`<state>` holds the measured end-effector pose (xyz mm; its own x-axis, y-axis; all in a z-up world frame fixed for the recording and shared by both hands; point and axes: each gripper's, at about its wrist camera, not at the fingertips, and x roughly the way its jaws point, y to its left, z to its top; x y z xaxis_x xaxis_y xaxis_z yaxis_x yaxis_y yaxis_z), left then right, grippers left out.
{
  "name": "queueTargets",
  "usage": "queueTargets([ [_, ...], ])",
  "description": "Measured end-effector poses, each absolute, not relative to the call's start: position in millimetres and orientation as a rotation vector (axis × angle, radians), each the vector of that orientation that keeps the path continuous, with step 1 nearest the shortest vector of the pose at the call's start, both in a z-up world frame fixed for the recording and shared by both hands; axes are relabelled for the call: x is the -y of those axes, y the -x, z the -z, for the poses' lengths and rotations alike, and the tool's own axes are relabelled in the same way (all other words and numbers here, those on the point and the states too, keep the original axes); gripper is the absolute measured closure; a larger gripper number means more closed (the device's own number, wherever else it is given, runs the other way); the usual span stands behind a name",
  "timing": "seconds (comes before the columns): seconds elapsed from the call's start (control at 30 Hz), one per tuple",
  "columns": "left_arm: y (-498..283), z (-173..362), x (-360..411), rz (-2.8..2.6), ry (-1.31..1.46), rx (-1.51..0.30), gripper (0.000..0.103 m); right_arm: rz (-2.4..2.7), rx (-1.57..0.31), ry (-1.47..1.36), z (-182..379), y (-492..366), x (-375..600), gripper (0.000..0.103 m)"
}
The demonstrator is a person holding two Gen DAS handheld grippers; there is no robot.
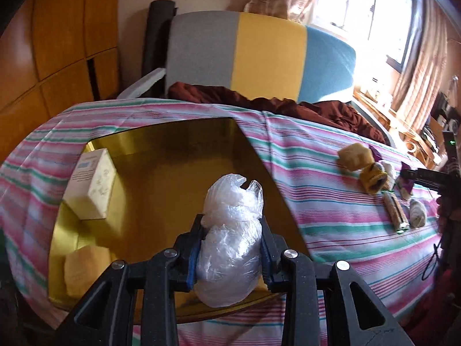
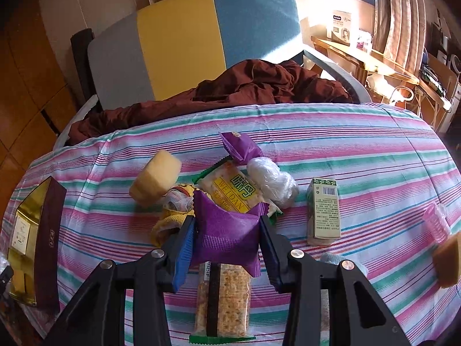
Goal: Organize objects
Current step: 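Lower the plastic bundle into the gold tray and open the left gripper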
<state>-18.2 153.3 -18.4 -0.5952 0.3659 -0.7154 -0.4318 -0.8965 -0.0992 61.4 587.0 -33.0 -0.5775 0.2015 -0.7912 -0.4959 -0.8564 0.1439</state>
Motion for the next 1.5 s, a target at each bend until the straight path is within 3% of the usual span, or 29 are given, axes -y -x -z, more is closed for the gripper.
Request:
queueTargets([
  [0.3,39.9,35.7,-77.5,-2.627,1.197,0.028,0.069,-2.416,-0.417,1.215,39.8,-54.5,-576.8,0.060],
  [0.77,92.4,38.7,-45.2,-2.723,1.218,0.021,0.067,-2.368,-0.378,1.265,49.8,-51.9,-576.4,0.060],
  [0.87,104.7,45.6,-46.2,-2.715,1.261,-0.016,0.057,-2.365,-0.371,1.271,51.1,-51.1,-576.1,0.060],
  [0.93,105.4,47.4,-41.3,-2.749,1.280,-0.006,0.039,-2.363,-0.369,1.269,51.1,-50.8,-576.3,0.060],
  [1.0,100.4,46.2,-34.5,-2.748,1.270,0.042,0.033,-2.361,-0.365,1.271,51.7,-50.7,-576.3,0.060],
  [1.5,54.3,27.0,-16.6,-2.805,1.197,0.077,0.033,-2.495,-0.326,1.252,29.3,-43.0,-524.0,0.060],
])
